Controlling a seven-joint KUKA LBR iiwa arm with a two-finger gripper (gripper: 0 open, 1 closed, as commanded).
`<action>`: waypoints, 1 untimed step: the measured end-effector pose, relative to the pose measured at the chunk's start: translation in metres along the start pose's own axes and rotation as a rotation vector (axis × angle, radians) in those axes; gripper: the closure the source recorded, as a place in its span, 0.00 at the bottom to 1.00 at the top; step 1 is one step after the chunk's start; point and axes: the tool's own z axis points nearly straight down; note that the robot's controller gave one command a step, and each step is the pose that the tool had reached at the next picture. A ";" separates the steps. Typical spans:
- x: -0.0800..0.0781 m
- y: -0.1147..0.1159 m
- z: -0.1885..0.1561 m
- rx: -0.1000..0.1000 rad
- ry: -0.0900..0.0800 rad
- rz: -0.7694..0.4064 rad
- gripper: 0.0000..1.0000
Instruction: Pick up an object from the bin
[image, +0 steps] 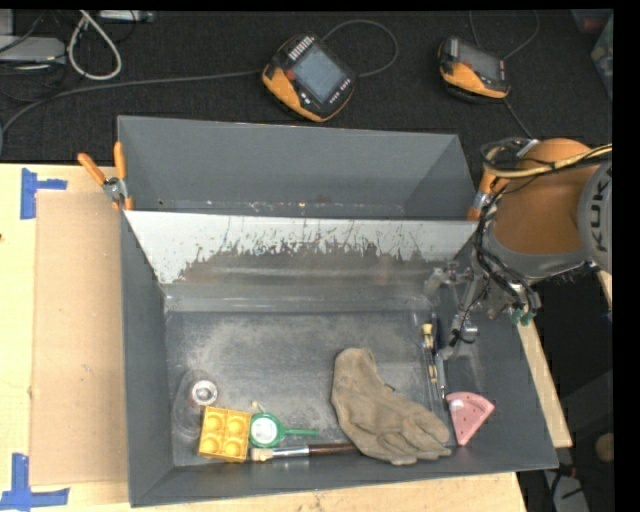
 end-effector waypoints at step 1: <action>-0.002 0.001 -0.005 0.001 -0.007 -0.005 0.00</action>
Offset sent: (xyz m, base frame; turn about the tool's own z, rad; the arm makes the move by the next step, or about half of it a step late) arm -0.0559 0.0645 -0.0644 -0.1360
